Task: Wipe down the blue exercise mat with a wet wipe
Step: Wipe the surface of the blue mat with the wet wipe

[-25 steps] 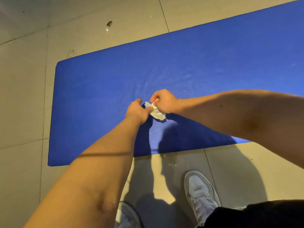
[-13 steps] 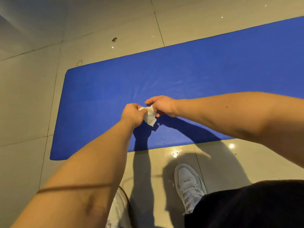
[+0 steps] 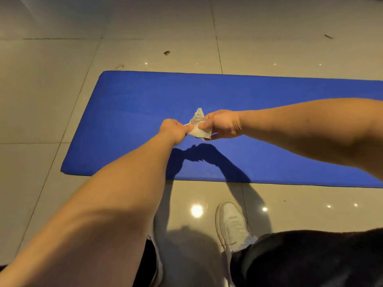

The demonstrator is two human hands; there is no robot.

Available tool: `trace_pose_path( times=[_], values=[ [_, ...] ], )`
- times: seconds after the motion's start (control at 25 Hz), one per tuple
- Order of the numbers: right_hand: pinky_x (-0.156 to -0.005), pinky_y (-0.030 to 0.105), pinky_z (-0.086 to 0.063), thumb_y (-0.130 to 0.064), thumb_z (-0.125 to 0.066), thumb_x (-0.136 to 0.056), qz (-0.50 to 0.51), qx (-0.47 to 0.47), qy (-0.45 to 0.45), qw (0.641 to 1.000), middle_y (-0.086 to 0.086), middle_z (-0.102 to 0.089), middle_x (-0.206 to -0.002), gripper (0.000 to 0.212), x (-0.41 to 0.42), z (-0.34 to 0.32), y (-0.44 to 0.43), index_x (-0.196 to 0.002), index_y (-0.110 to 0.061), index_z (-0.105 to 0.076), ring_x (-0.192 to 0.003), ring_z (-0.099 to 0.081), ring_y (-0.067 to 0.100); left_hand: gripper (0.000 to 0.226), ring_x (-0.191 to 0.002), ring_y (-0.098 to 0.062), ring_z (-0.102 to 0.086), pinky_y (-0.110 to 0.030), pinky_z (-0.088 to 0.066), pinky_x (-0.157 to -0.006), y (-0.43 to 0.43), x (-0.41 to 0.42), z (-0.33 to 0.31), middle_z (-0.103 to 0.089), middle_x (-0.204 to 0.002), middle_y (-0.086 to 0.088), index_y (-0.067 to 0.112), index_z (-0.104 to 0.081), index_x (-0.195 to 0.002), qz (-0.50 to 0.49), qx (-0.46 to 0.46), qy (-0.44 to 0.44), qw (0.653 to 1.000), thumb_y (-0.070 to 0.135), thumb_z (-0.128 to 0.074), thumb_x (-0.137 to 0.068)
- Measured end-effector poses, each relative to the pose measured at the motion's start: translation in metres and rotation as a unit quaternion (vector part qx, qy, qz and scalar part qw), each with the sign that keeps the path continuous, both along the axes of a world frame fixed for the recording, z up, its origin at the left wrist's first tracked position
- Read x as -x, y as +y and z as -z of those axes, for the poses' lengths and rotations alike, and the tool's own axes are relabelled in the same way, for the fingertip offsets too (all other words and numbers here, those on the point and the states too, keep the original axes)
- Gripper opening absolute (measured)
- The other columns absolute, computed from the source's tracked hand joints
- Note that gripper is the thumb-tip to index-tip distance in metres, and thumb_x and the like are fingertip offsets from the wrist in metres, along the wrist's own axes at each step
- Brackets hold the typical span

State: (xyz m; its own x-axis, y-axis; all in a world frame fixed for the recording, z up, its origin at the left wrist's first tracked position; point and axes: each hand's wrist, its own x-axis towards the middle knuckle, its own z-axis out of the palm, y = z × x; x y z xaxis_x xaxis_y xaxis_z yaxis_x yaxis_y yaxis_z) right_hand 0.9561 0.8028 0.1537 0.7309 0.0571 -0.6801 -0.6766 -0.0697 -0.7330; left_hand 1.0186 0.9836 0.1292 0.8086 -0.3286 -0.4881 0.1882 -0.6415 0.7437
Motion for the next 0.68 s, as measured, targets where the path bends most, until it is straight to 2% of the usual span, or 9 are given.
trace_pose_path(
  times=[0.12, 0.2, 0.28, 0.36, 0.44, 0.52, 0.6, 0.68],
  values=[
    [-0.091, 0.037, -0.056, -0.005, -0.058, -0.096, 0.034, 0.038, 0.004, 0.999, 0.011, -0.070, -0.098, 0.010, -0.003, 0.012, -0.009, -0.093, -0.011, -0.065, -0.090, -0.067, 0.022, 0.033, -0.072, -0.023, -0.046, -0.039, -0.044, -0.070, -0.004, -0.014, 0.017, -0.055, -0.077, -0.011, 0.011, -0.054, -0.075, 0.005, -0.026, -0.016, 1.000, 0.032, -0.077, -0.085],
    [-0.075, 0.035, -0.060, -0.003, -0.061, -0.094, 0.093, 0.049, 0.016, 0.994, 0.015, -0.071, -0.101, 0.010, -0.005, 0.034, -0.021, -0.100, -0.009, -0.065, -0.084, -0.069, 0.025, 0.032, -0.073, -0.024, -0.048, -0.039, -0.048, -0.073, -0.013, -0.025, 0.035, -0.056, -0.080, -0.011, 0.011, -0.051, -0.071, 0.016, -0.070, -0.029, 0.997, 0.027, -0.072, -0.088],
    [-0.062, 0.029, -0.058, 0.002, -0.062, -0.090, 0.138, 0.105, 0.033, 0.984, 0.018, -0.070, -0.103, 0.012, -0.009, 0.052, -0.035, -0.097, -0.007, -0.063, -0.077, -0.069, 0.025, 0.035, -0.073, -0.023, -0.046, -0.041, -0.050, -0.072, -0.025, -0.035, 0.052, -0.052, -0.078, -0.011, 0.011, -0.044, -0.070, 0.022, -0.111, -0.026, 0.993, 0.024, -0.067, -0.093],
    [-0.057, 0.025, -0.055, 0.004, -0.061, -0.087, 0.162, 0.164, 0.039, 0.972, 0.012, -0.067, -0.091, 0.013, -0.015, 0.067, -0.050, -0.088, -0.008, -0.058, -0.068, -0.063, 0.021, 0.039, -0.069, -0.024, -0.040, -0.038, -0.042, -0.066, -0.038, -0.043, 0.065, -0.042, -0.069, -0.008, 0.013, -0.038, -0.069, 0.036, -0.150, -0.024, 0.988, 0.023, -0.065, -0.095],
    [-0.053, 0.024, -0.056, 0.004, -0.061, -0.088, 0.220, 0.171, 0.050, 0.959, 0.008, -0.063, -0.086, 0.016, -0.029, 0.084, -0.066, -0.089, -0.011, -0.054, -0.060, -0.059, 0.019, 0.041, -0.067, -0.025, -0.038, -0.036, -0.038, -0.065, -0.051, -0.054, 0.078, -0.039, -0.066, -0.007, 0.014, -0.035, -0.067, 0.044, -0.175, -0.033, 0.983, 0.021, -0.064, -0.095],
    [-0.044, 0.026, -0.055, 0.006, -0.054, -0.091, 0.295, 0.145, 0.081, 0.941, 0.009, -0.058, -0.086, 0.017, -0.046, 0.101, -0.080, -0.090, -0.011, -0.053, -0.051, -0.058, 0.023, 0.034, -0.067, -0.026, -0.042, -0.035, -0.041, -0.062, -0.064, -0.065, 0.093, -0.047, -0.070, -0.009, 0.012, -0.042, -0.070, 0.054, -0.190, -0.033, 0.980, 0.020, -0.064, -0.095],
    [-0.042, 0.020, -0.050, 0.004, -0.051, -0.092, 0.274, 0.163, 0.082, 0.944, 0.007, -0.052, -0.079, 0.019, -0.062, 0.118, -0.092, -0.081, -0.012, -0.049, -0.056, -0.054, 0.024, 0.025, -0.066, -0.027, -0.047, -0.031, -0.041, -0.057, -0.074, -0.077, 0.107, -0.052, -0.071, -0.009, 0.009, -0.050, -0.077, 0.069, -0.210, -0.040, 0.974, 0.021, -0.065, -0.094],
    [-0.048, 0.019, -0.042, -0.006, -0.063, -0.084, 0.243, 0.227, 0.056, 0.941, 0.005, -0.048, -0.073, 0.019, -0.075, 0.130, -0.106, -0.077, -0.016, -0.049, -0.062, -0.047, 0.019, 0.022, -0.071, -0.028, -0.051, -0.032, -0.043, -0.057, -0.081, -0.089, 0.119, -0.055, -0.078, -0.010, 0.007, -0.054, -0.083, 0.077, -0.222, -0.055, 0.970, 0.023, -0.066, -0.093]
  ],
)
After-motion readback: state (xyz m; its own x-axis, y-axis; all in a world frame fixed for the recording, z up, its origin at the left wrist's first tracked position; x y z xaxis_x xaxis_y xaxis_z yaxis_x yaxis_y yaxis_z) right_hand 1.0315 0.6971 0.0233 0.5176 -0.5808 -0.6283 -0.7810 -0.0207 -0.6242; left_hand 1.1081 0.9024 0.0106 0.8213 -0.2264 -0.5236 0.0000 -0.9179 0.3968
